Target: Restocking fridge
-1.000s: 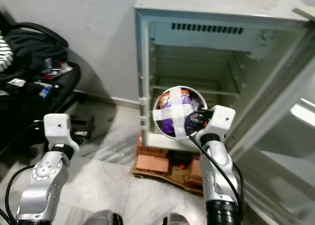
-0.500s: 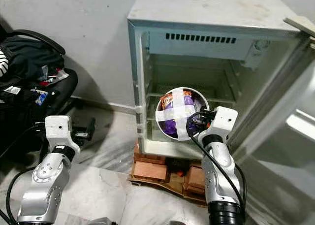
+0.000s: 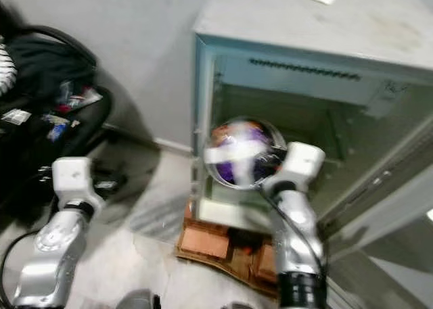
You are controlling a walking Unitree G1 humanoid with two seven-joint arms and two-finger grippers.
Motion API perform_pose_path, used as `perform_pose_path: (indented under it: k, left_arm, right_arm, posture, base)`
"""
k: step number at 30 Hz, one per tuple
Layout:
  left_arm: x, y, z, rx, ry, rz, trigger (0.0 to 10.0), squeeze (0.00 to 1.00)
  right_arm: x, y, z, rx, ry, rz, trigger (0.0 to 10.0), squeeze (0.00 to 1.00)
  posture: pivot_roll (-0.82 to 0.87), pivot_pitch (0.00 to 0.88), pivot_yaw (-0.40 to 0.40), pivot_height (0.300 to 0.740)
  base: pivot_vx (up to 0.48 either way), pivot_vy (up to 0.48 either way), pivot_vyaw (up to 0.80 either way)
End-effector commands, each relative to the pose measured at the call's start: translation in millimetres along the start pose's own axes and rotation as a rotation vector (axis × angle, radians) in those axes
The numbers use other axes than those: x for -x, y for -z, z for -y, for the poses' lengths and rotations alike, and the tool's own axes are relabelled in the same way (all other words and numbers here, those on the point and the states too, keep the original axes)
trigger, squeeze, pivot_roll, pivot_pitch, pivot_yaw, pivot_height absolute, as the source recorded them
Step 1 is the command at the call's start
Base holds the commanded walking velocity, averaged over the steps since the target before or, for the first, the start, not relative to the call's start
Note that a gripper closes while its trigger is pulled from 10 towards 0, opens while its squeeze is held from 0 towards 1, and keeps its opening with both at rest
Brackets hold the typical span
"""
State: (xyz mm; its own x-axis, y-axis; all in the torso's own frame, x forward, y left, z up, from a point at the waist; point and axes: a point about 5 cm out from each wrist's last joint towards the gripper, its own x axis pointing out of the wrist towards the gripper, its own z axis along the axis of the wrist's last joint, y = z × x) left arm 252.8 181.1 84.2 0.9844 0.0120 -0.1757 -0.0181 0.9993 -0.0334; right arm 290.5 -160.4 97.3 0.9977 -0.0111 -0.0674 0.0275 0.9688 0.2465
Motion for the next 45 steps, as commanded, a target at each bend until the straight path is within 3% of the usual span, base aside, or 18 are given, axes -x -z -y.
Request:
perform_pose_path:
  k: [1, 18, 27, 37, 45]
  left_arm:
    - [-1.1, -6.5, 11.2, 0.014, 0.035, 0.029, 10.0, 0.0]
    - [5.9, -8.5, 8.4, 0.016, 0.012, 0.017, 10.0, 0.0]
    - [31.0, -15.4, 2.3, 0.029, -0.019, 0.0, 10.0, 0.0]
    - [60.0, -13.2, -2.4, 0.026, -0.059, -0.062, 10.0, 0.0]
    - [73.2, -12.5, -3.1, 0.027, -0.079, -0.083, 10.0, 0.0]
  right_arm:
    - [2.4, -2.9, 14.4, 0.018, 0.043, 0.009, 10.0, 0.0]
    - [-8.0, -0.4, 11.6, 0.002, 0.044, -0.016, 10.0, 0.0]
    - [-36.6, 0.5, 6.8, -0.13, 0.123, -0.052, 10.0, 0.0]
    - [-73.1, -0.9, -11.6, -0.227, 0.174, -0.11, 10.0, 0.0]
    - [-79.8, 1.5, -20.9, -0.339, 0.229, -0.159, 10.0, 0.0]
  posture:
    - [0.02, 0.057, -0.018, 0.74]
    - [0.06, 0.087, -0.029, 0.74]
    - [0.14, 0.178, -0.044, 0.74]
    - [0.21, 0.257, -0.083, 0.74]
    - [0.25, 0.294, -0.108, 0.74]
  base:
    - [0.251, 0.0, 0.0]
    - [0.03, 0.0, 0.0]
    - [0.0, 0.0, 0.0]
    - [0.0, 0.0, 0.0]
    - [0.0, 0.0, 0.0]
